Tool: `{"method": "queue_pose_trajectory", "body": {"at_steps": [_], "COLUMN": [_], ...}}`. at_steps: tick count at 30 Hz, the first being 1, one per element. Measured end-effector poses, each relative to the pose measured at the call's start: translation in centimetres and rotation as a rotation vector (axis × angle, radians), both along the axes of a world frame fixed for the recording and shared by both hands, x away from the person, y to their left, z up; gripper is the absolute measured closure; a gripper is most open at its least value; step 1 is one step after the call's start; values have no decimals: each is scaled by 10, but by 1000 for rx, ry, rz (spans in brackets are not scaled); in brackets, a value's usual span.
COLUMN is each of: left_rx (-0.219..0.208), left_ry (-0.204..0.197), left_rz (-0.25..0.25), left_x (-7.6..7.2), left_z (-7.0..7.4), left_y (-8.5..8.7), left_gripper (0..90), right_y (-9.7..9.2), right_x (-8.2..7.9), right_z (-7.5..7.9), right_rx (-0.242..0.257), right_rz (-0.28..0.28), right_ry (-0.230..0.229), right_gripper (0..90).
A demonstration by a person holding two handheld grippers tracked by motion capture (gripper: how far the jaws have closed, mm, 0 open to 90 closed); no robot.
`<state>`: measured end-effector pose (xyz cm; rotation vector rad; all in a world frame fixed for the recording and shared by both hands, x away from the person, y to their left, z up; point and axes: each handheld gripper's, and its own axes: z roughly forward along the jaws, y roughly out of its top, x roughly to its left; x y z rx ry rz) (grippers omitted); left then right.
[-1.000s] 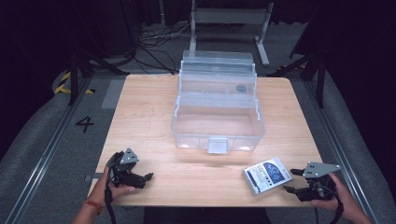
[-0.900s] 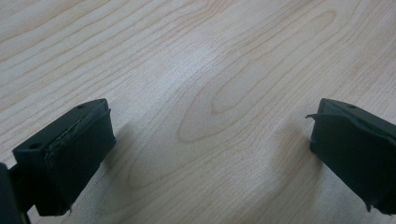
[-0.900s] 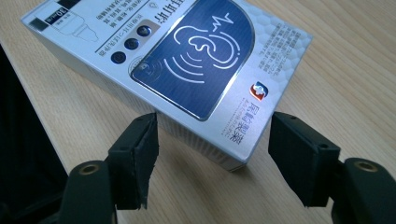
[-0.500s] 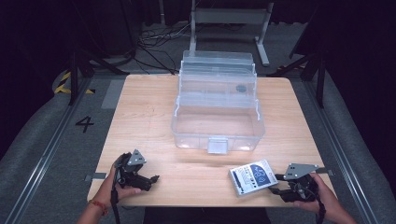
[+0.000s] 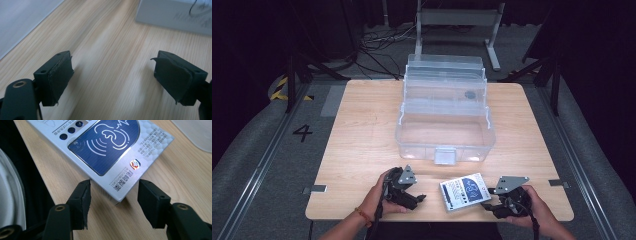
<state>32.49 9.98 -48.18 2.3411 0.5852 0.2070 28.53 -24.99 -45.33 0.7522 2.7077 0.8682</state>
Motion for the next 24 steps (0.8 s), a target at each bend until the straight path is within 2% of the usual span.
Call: {"method": "queue_pose_trajectory", "body": {"at_steps": [3, 7, 10, 12, 14, 16, 17, 18, 19, 21, 22, 24], "left_rx": [-2, 2, 8, 10, 9, 6, 6, 14, 22, 36, 35, 39], "left_ry": [-9, -30, -41, -42, -37, -23, -23, 3, 3, 1, 17, 13], "left_rz": [-4, 4, 47, 58, 66, 57, 57, 33, 21, 5, -6, -17], "left_x": [4, 10, 18, 22, 27, 29, 29, 29, 28, 26, 25, 21], "left_z": [0, 0, 1, 1, 1, 1, 1, 1, 2, 3, 3, 4], "left_y": [-14, -26, -32, -33, -34, -33, -33, -29, -26, -17, -12, -1], "left_gripper": [164, 186, 184, 182, 181, 181, 179, 179, 172, 157, 156, 153], "right_y": [2, 4, 7, 6, 6, 7, 7, 7, 5, 1, -2, -4], "right_x": [-1, -2, -3, -2, -5, -7, -7, -8, -8, -7, -6, -5], "right_z": [0, 0, 1, 0, 1, 2, 2, 2, 3, 6, 9, 16], "right_rx": [-9, 9, -9, -4, 0, -20, -20, -32, -46, -32, -29, -26], "right_rz": [11, 33, 46, 56, 73, 119, 119, 141, 145, 133, 132, 137], "right_ry": [2, 4, 5, 10, 16, 16, 16, 22, 4, 12, 5, -7], "right_gripper": [490, 528, 501, 504, 467, 386, 386, 319, 289, 215, 207, 191]}}
